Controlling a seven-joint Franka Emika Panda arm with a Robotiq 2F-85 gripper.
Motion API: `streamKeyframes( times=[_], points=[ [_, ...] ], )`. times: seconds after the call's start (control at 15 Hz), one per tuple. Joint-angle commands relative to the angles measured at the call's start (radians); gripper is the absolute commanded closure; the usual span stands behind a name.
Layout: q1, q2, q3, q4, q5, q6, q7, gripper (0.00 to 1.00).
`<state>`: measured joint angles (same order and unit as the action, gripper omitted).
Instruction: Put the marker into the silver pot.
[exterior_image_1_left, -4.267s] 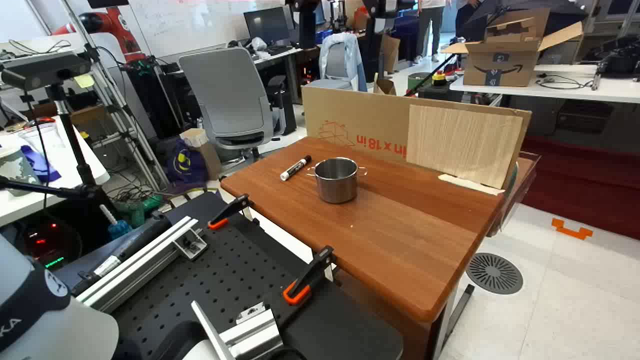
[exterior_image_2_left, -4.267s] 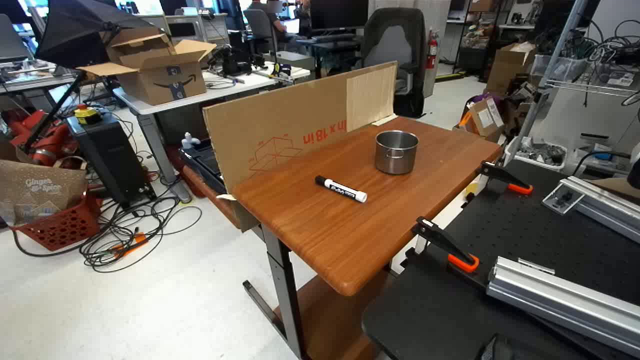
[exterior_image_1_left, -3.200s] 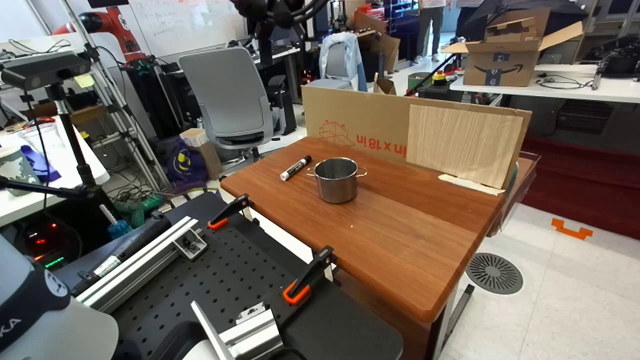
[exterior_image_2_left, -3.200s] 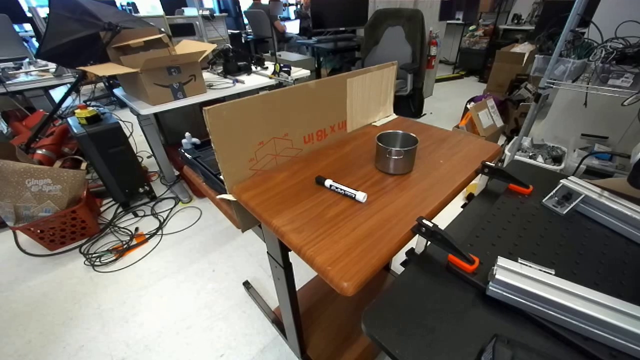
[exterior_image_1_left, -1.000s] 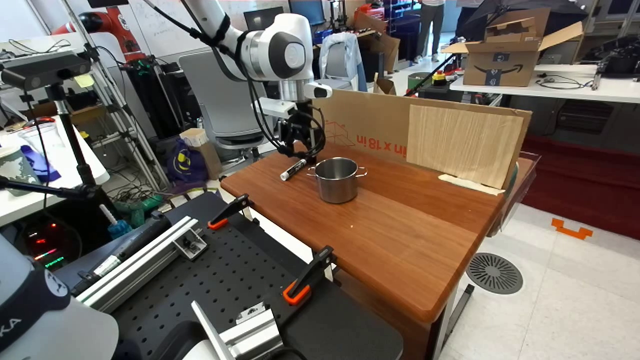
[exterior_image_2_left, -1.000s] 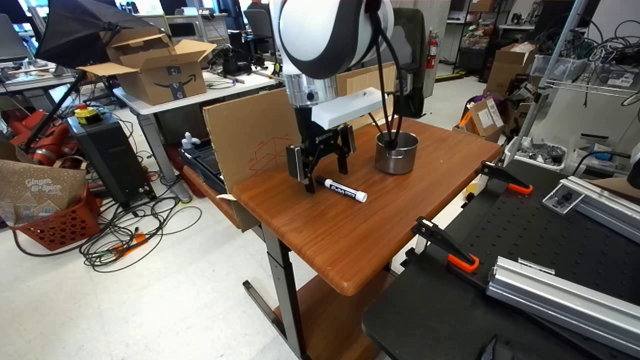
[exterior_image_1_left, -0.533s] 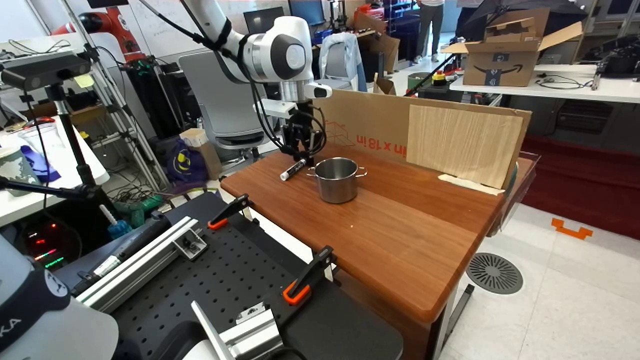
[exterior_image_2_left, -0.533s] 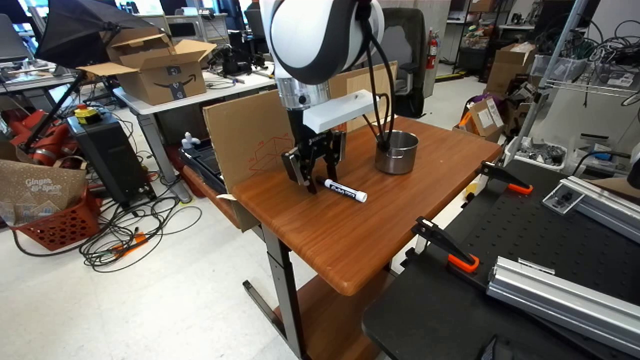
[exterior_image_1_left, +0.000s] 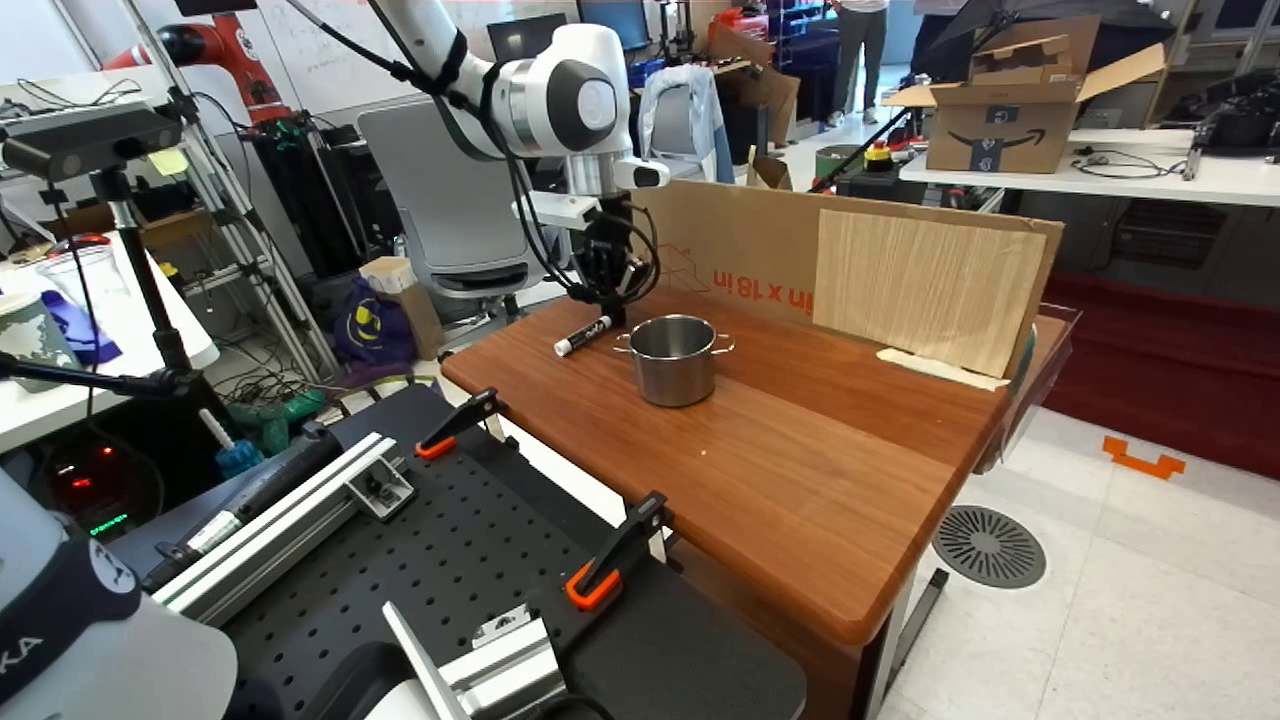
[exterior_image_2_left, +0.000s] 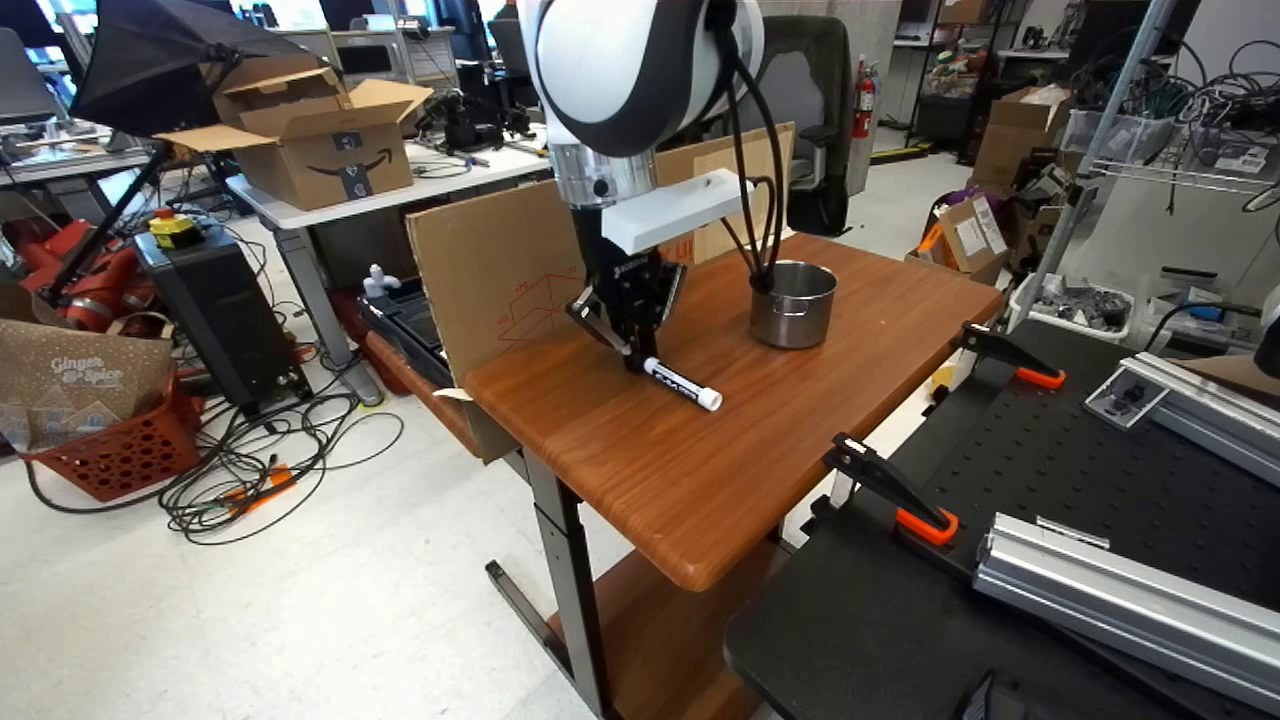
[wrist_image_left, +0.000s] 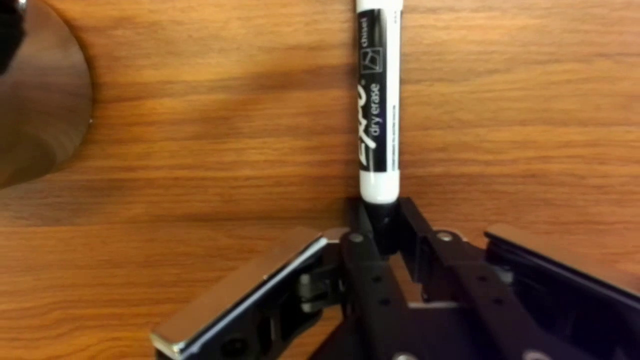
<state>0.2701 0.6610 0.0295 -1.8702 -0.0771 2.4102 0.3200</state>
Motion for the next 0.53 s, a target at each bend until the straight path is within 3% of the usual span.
streamKeyframes(
  times=[0.0, 0.47],
  points=[
    [0.018, -0.031, -0.014, -0.004, -0.028, -0.034, 0.001, 0.95],
    [0.02, -0.203, -0.028, -0.107, -0.118, -0.042, 0.022, 0.95]
  ],
)
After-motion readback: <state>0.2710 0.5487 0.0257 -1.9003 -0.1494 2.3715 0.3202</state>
